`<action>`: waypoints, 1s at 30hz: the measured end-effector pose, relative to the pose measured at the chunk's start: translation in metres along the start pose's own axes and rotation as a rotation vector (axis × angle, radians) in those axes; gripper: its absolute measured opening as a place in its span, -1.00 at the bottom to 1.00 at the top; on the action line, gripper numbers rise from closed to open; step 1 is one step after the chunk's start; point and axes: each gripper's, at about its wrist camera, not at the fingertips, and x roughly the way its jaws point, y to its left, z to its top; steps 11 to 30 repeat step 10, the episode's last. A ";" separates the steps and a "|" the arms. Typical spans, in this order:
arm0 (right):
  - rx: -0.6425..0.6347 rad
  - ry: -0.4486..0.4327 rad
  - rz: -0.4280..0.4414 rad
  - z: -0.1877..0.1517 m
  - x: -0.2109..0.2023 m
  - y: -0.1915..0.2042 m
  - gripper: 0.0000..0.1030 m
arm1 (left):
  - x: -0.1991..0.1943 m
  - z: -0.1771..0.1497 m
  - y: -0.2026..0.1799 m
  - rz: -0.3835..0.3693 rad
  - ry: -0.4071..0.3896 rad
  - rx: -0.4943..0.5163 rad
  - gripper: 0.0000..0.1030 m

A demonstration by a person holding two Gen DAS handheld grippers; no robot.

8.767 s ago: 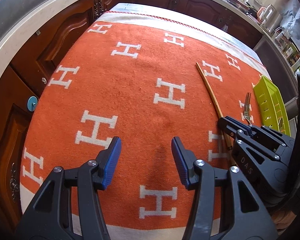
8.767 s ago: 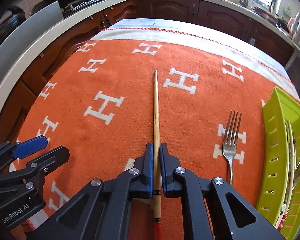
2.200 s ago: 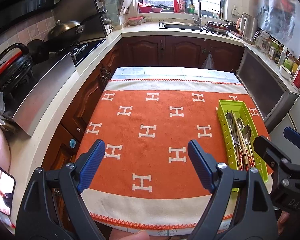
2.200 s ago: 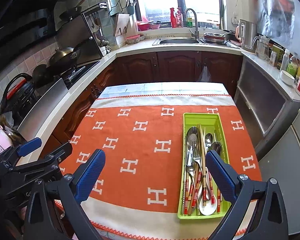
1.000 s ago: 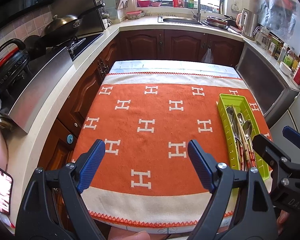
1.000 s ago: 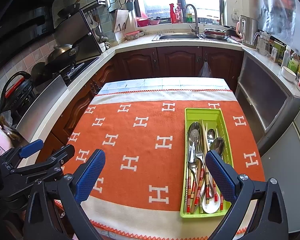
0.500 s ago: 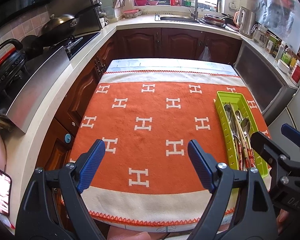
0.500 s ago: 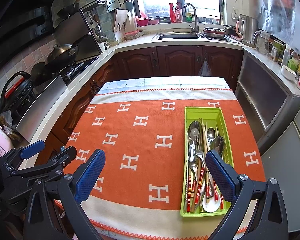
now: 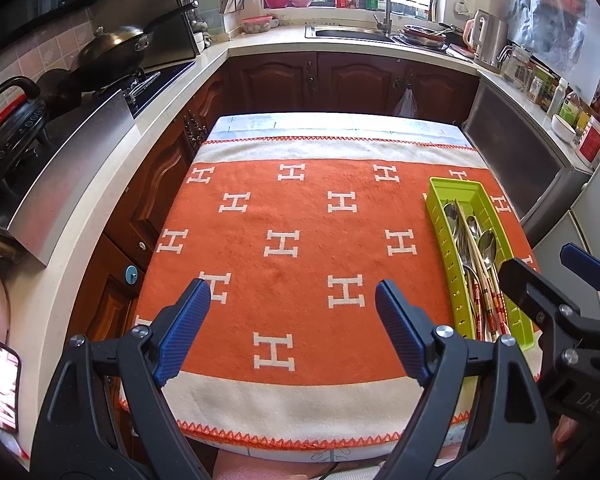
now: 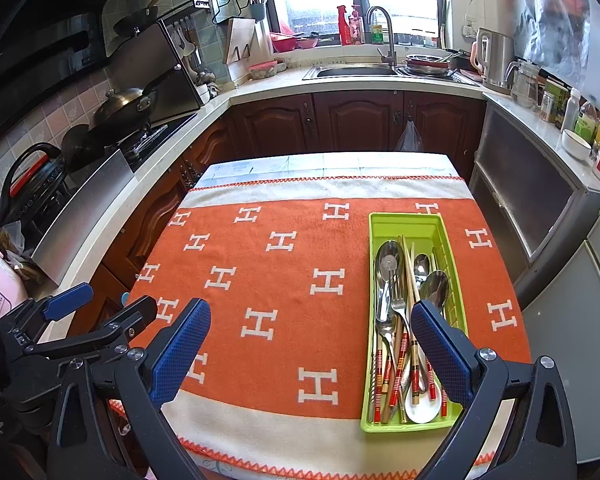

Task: Organize utensils

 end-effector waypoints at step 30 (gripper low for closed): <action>0.000 0.001 0.000 0.000 0.000 0.000 0.97 | -0.001 0.001 0.001 -0.010 0.006 0.002 0.61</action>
